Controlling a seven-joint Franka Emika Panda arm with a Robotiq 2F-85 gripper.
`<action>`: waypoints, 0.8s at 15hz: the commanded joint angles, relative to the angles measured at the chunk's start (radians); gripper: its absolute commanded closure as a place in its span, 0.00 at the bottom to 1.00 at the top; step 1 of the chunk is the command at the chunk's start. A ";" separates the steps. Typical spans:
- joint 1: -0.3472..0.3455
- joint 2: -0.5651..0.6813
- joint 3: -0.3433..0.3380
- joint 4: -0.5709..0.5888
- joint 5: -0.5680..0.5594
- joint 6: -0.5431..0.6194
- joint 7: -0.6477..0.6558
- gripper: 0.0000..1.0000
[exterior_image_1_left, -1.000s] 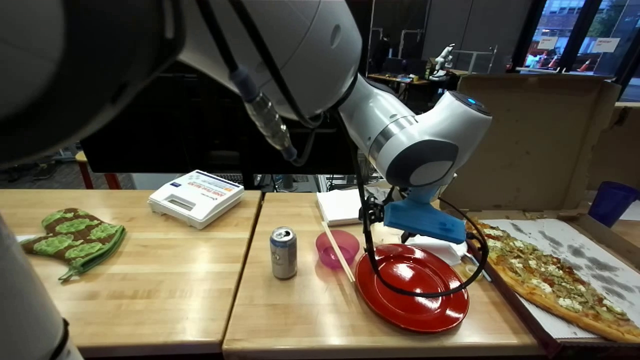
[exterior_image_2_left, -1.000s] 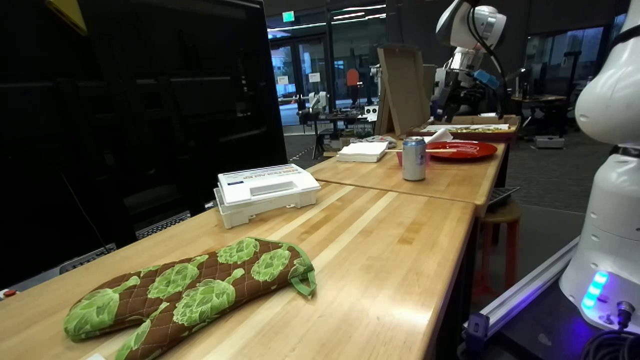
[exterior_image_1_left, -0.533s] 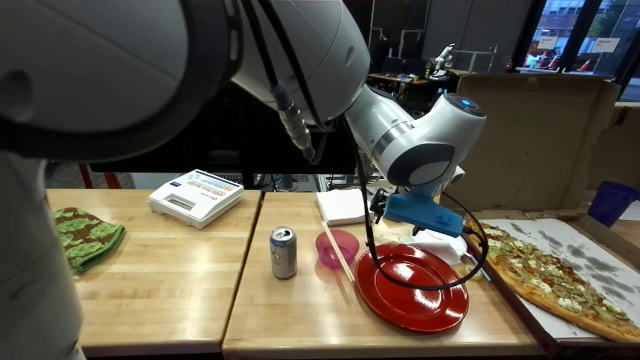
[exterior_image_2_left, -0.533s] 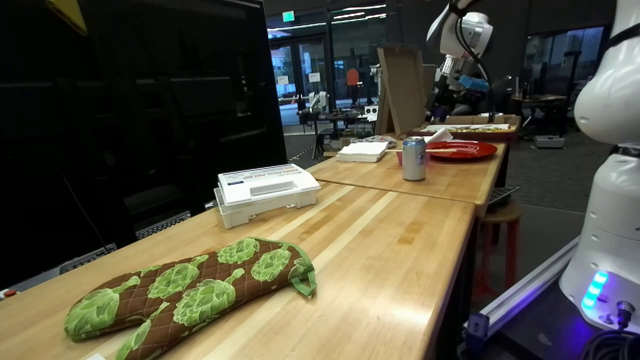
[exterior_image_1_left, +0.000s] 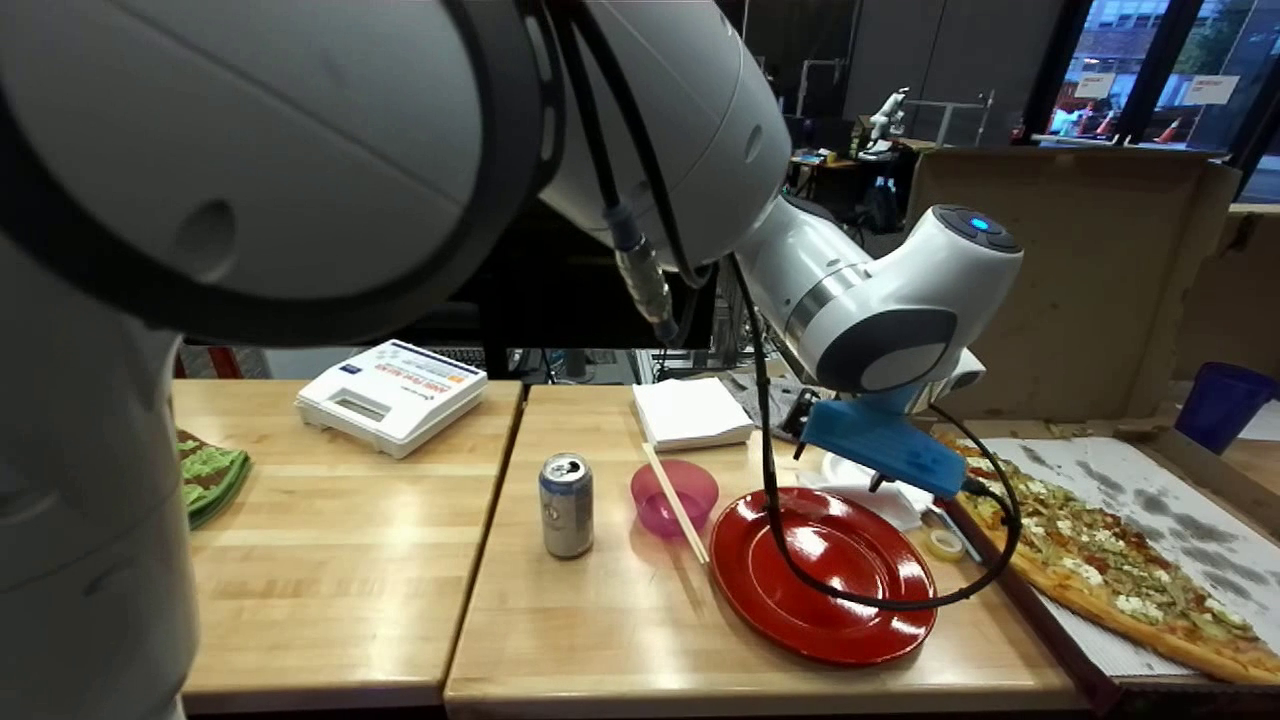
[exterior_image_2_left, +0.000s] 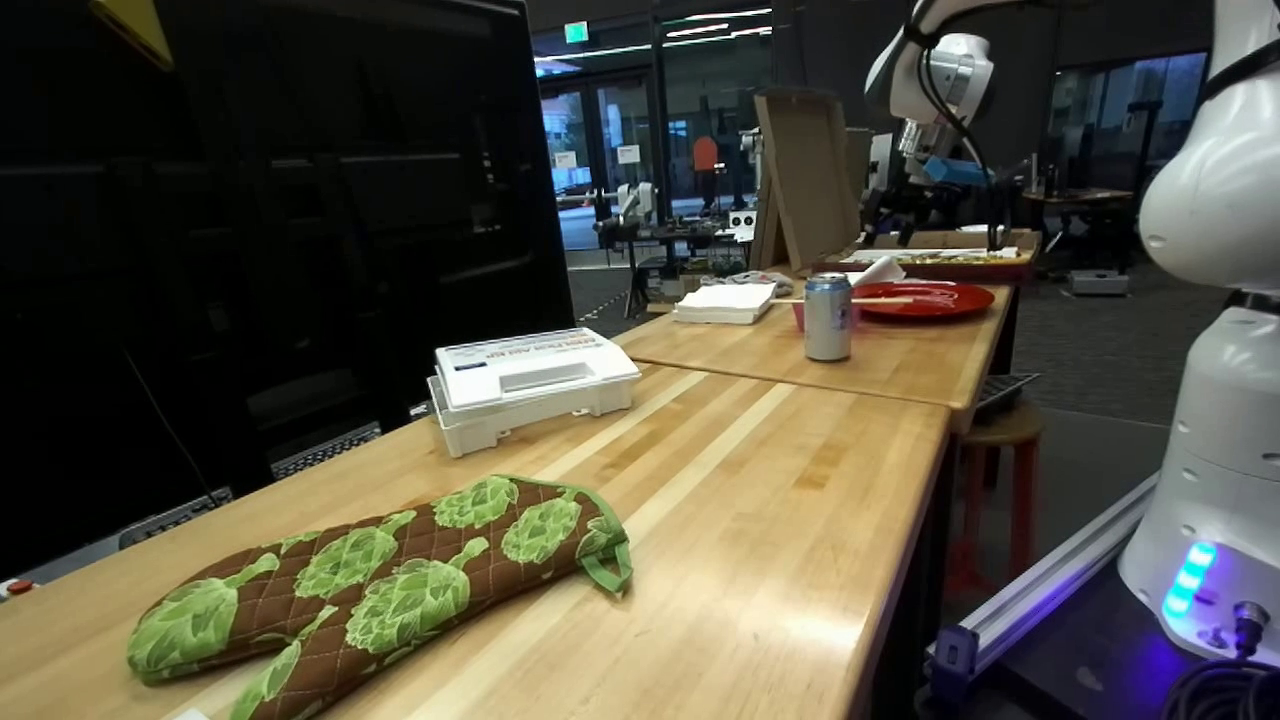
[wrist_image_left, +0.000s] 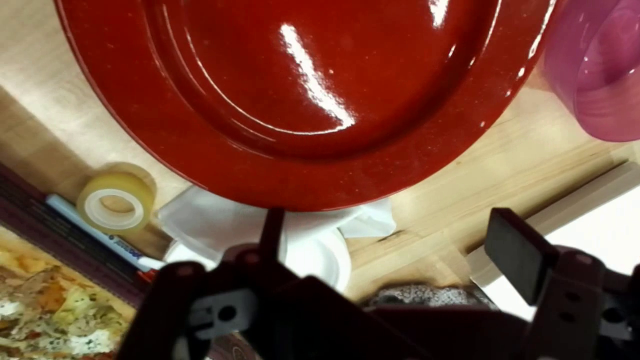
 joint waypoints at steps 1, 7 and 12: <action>-0.034 0.004 0.030 0.003 -0.009 0.003 0.007 0.00; -0.040 0.009 0.037 0.004 -0.009 0.008 0.006 0.00; -0.038 0.033 0.039 0.028 -0.035 -0.015 0.052 0.00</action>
